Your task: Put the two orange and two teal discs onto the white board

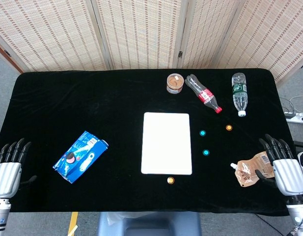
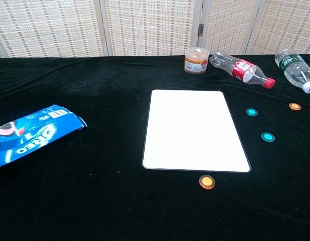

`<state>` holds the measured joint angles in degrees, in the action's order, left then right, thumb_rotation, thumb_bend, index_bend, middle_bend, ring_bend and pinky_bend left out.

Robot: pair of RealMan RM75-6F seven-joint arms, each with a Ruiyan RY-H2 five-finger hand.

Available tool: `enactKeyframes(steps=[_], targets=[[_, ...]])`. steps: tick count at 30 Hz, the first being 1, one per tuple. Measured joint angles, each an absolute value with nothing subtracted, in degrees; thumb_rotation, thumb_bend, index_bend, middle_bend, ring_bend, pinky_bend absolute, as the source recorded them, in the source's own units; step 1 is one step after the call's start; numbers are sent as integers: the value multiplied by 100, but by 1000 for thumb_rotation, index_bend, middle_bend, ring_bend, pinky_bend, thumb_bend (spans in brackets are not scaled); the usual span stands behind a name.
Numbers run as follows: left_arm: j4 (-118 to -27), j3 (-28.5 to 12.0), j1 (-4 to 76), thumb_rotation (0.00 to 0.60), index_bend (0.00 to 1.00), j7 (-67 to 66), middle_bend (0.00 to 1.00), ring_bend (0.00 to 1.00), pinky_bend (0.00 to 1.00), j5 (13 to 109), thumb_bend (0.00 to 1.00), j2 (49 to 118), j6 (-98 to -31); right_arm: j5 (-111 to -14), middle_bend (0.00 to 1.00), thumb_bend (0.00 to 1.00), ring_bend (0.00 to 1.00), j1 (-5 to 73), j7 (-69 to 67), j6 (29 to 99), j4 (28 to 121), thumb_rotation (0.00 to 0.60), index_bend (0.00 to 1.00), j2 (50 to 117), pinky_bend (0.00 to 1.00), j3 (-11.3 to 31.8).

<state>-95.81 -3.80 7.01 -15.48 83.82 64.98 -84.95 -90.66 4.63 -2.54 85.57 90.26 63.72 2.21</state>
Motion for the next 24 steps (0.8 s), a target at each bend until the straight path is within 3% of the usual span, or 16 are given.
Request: enactKeyframes(steps=[5,11,24], targets=[[-9632,-386,731,600,0,-1537,0,14,0,8464,162,6465,-8506,-9398,64,290,65,545,-238,8485,9124,600,32,6386,0,88],[-9668,-381,756,600,0,-1514,0,21,0,8544,162,6452,-8522,-9943,71,290,67,935,-170,8145,9323,600,201,6391,0,-6],[-9748,-339,703,600,0,-1502,0,25,0,8556,161,6380,-8574,-10626,75,291,14,2179,764,6607,9658,600,353,6903,0,-39]])
